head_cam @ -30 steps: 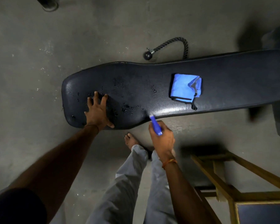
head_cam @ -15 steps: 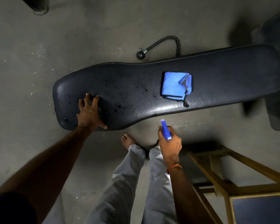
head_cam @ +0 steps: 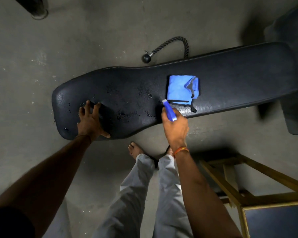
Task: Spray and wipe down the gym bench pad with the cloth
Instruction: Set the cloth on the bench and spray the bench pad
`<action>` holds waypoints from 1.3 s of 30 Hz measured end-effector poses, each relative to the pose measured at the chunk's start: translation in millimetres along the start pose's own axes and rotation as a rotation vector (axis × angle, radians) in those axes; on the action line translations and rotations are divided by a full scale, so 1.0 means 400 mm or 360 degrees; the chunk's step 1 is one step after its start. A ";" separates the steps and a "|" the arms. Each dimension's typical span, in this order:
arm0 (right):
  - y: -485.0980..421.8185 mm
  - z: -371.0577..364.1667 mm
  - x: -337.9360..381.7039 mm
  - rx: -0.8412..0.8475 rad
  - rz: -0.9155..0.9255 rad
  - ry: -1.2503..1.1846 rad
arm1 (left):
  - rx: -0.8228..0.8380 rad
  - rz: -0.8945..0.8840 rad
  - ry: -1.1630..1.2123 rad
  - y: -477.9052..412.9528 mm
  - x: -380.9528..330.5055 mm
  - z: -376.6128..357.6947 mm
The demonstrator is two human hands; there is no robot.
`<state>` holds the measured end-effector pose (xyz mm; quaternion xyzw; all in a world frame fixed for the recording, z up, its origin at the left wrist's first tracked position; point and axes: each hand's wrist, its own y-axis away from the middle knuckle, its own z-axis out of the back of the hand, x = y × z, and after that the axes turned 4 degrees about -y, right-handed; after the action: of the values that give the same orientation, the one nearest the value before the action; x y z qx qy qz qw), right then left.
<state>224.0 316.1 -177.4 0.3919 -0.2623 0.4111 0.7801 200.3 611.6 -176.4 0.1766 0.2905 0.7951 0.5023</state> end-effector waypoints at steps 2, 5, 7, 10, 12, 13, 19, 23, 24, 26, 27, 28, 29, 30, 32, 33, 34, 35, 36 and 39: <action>-0.022 0.007 0.013 -0.0072 -0.0031 -0.0055 | 0.0001 0.0005 -0.0002 -0.001 -0.001 0.000; -0.032 0.022 0.001 -0.0098 -0.0100 -0.0086 | -0.0008 0.0000 -0.0013 -0.002 0.001 -0.002; -0.023 0.031 -0.024 -0.0085 -0.0143 -0.0017 | -0.0022 0.0004 -0.0015 0.000 -0.001 -0.002; 0.016 0.041 -0.072 -0.0020 -0.0167 -0.0002 | -0.0022 0.0018 -0.0018 0.004 -0.008 0.003; 0.052 0.040 -0.105 0.0087 -0.0140 0.0106 | 0.0001 0.0037 -0.0029 0.006 -0.013 0.005; 0.069 0.040 -0.119 0.0137 -0.0127 0.0168 | 0.0020 0.0049 -0.0027 0.004 -0.017 0.005; 0.091 0.061 -0.136 0.0149 -0.0009 0.0134 | 0.0086 0.0119 0.0119 -0.030 -0.125 -0.003; 0.036 0.082 -0.078 0.0000 0.0074 -0.0002 | -0.0074 -0.0238 0.0123 -0.045 -0.327 -0.002; 0.019 0.088 -0.061 -0.0027 0.0092 -0.0033 | -0.0042 -0.0273 0.0107 -0.043 -0.389 0.006; -0.016 0.104 -0.032 -0.0050 0.0126 -0.0062 | 0.0032 -0.0268 0.0094 -0.042 -0.493 0.016; -0.033 0.115 -0.020 -0.0050 0.0142 -0.0051 | 0.0065 -0.0245 0.0058 -0.043 -0.530 0.017; -0.051 0.126 -0.010 -0.0041 0.0147 -0.0028 | 0.0088 -0.0212 -0.0005 -0.044 -0.556 0.013; -0.069 0.137 -0.004 -0.0026 0.0135 -0.0005 | 0.0097 -0.0179 -0.0076 -0.046 -0.569 0.009; -0.087 0.148 0.002 -0.0006 0.0115 0.0014 | 0.0099 -0.0153 -0.0132 -0.047 -0.576 0.006; -0.120 0.169 0.016 0.0010 0.0120 0.0037 | 0.0100 -0.0148 -0.0200 -0.048 -0.576 0.005; -0.137 0.182 0.025 -0.0011 0.0156 0.0050 | 0.0093 -0.0162 -0.0232 -0.046 -0.575 0.007; -0.155 0.194 0.035 -0.0044 0.0202 0.0072 | 0.0086 -0.0169 -0.0257 -0.045 -0.575 0.009; -0.175 0.207 0.047 -0.0074 0.0254 0.0110 | 0.0080 -0.0168 -0.0265 -0.046 -0.576 0.010; -0.198 0.218 0.060 -0.0098 0.0301 0.0179 | 0.0083 -0.0157 -0.0264 -0.049 -0.579 0.012; -0.279 0.241 0.089 -0.0188 0.0417 0.0557 | 0.0114 -0.0123 -0.0261 -0.053 -0.590 0.017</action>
<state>329.0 212.2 -141.8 0.2308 -0.1954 0.5546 0.7753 321.0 407.8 -182.0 0.2476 0.2833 0.7472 0.5479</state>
